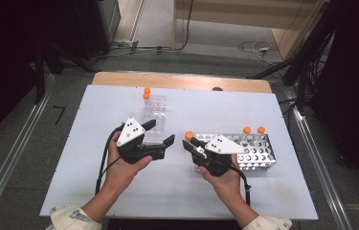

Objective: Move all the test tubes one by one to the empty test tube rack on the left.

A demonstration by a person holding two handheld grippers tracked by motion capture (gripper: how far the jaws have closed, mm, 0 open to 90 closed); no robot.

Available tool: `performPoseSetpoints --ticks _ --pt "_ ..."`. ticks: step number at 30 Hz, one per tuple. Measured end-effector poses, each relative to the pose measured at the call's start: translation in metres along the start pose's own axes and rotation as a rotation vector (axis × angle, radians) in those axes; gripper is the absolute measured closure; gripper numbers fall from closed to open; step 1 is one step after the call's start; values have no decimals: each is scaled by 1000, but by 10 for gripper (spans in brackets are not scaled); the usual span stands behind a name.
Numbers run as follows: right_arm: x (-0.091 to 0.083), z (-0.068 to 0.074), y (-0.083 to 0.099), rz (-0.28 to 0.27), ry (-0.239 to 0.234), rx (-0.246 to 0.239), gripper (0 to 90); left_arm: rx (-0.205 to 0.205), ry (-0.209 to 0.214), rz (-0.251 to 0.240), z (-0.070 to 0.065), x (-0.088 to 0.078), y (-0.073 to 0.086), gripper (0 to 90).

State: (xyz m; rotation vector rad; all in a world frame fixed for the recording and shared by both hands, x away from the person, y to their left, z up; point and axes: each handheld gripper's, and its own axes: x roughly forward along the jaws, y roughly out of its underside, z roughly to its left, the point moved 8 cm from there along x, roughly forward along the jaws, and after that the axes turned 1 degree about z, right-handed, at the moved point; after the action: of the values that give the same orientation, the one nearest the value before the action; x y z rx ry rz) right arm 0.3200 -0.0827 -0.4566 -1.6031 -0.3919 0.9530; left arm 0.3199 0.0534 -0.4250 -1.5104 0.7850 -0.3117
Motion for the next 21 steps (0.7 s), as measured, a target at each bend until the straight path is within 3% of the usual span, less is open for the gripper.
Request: performPoseSetpoints --ticks 3,9,21 --pt "7 3 2 16 -11 1 720 -9 53 6 -6 2 1 228" --pt "18 10 4 37 -31 -6 720 13 110 3 -16 4 2 270" --pt "28 29 2 44 -78 -26 720 39 101 26 -16 10 11 313"
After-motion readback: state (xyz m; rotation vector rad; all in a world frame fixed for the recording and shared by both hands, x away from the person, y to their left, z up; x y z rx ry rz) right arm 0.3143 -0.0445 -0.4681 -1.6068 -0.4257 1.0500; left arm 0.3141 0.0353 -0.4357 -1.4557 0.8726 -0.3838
